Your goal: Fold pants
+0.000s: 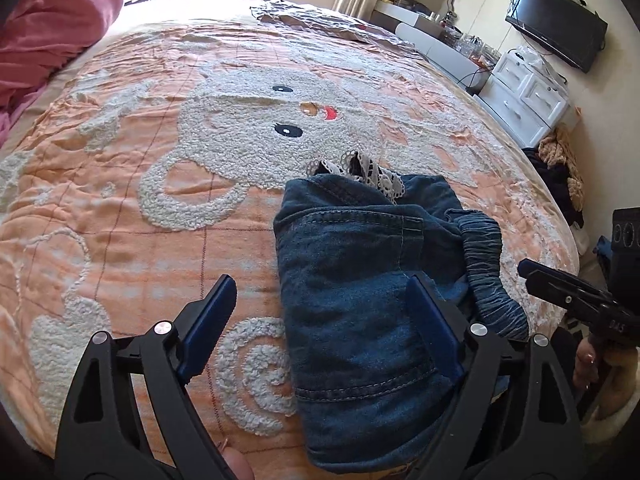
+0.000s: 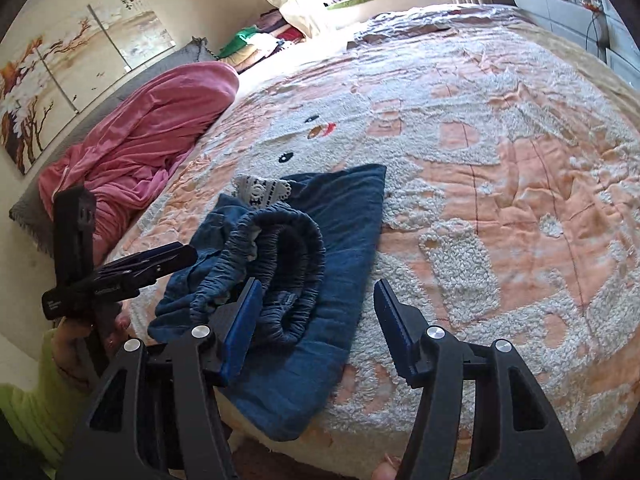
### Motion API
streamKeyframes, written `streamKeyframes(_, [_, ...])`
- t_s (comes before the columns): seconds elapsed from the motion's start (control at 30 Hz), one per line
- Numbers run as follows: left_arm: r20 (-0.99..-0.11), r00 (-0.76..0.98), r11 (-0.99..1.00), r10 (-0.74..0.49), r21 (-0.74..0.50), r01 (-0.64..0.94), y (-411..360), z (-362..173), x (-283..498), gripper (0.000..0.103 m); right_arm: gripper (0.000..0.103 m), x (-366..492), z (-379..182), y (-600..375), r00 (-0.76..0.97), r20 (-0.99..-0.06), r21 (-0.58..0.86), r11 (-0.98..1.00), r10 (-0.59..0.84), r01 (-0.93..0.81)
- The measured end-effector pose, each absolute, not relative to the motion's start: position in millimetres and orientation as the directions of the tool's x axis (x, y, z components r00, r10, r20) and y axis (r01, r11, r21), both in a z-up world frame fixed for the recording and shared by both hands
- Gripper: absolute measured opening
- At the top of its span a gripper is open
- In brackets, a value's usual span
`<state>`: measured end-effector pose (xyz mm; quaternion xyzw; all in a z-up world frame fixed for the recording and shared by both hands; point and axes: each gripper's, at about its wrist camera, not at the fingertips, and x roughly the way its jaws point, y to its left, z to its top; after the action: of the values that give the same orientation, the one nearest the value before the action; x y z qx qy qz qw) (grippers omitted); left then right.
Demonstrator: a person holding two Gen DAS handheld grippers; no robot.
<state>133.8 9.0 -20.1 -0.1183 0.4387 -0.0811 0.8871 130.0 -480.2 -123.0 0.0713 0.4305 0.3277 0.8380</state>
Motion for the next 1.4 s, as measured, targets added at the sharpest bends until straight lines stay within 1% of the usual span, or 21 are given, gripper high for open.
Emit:
streamKeyframes(0.07, [-0.763,0.598,0.96,-0.244,-0.278,0.037,6.6,-24.2,134.9,0.081,0.059,139.3,-132.6,-473.8,0.406,-0.696,0.401,0.789,0.593,-0.465])
streamKeyframes(0.17, [-0.769,0.596,0.965,-0.231,-0.258,0.043,0.8,-27.9,135.0,0.081,0.059,148.2,-142.3,-468.9,0.387,-0.703,0.42,0.788,0.596,-0.451])
streamKeyframes(0.53, [-0.78,0.585,0.972,-0.221,-0.229,0.062,-11.2,-35.8,139.3,0.084,0.061,163.1,-156.2,-449.4,0.365,-0.7,0.448,0.776,0.614,-0.445])
streamKeyframes(0.7, [-0.784,0.575,0.967,-0.234,-0.247,0.057,-11.7,-39.9,141.3,0.084,0.051,163.5,-159.0,-446.4,0.369,-0.691,0.451,0.77,0.621,-0.452])
streamKeyframes(0.73, [-0.784,0.573,0.966,-0.238,-0.253,0.054,-11.9,-40.9,141.8,0.084,0.047,163.0,-159.3,-445.5,0.368,-0.69,0.449,0.768,0.623,-0.458])
streamKeyframes(0.77, [-0.785,0.57,0.964,-0.242,-0.261,0.051,-11.9,-41.9,142.3,0.084,0.04,163.3,-159.4,-444.6,0.366,-0.689,0.449,0.765,0.626,-0.462])
streamKeyframes(0.8, [-0.784,0.567,0.961,-0.252,-0.271,0.052,-12.7,-42.5,142.9,0.084,0.037,162.7,-159.3,-443.3,0.361,-0.686,0.453,0.759,0.632,-0.468])
streamKeyframes(0.83, [-0.787,0.562,0.961,-0.255,-0.272,0.054,-14.1,-43.0,142.8,0.083,0.031,161.9,-158.5,-441.6,0.357,-0.682,0.454,0.753,0.638,-0.477])
streamKeyframes(0.9, [-0.785,0.556,0.957,-0.273,-0.281,0.074,-18.8,-41.9,141.9,0.063,0.027,160.3,-156.5,-439.8,0.36,-0.68,0.448,0.75,0.639,-0.486])
streamKeyframes(0.93, [-0.784,0.557,0.957,-0.274,-0.279,0.079,-21.1,-40.5,141.1,0.059,0.023,160.1,-155.5,-439.8,0.364,-0.677,0.449,0.751,0.64,-0.484])
streamKeyframes(0.97, [-0.785,0.556,0.959,-0.273,-0.27,0.089,-24.1,-39.1,140.6,0.05,0.021,159.3,-154.7,-439.5,0.368,-0.674,0.452,0.751,0.641,-0.482])
streamKeyframes(1.07, [-0.782,0.568,0.965,-0.257,-0.244,0.099,-30.1,-32.5,137.8,0.038,0.018,155.5,-150.4,-438.8,0.386,-0.666,0.44,0.754,0.638,-0.488])
streamKeyframes(1.2, [-0.765,0.591,0.964,-0.256,-0.244,0.101,-29.9,-22.0,133.8,0.025,0.016,150.4,-141.1,-436.9,0.408,-0.654,0.419,0.754,0.637,-0.506])
streamKeyframes(1.4, [-0.746,0.614,0.963,-0.259,-0.248,0.105,-29.5,-9.7,129.0,0.022,0.016,144.2,-125.5,-431.4,0.433,-0.636,0.389,0.75,0.639,-0.534])
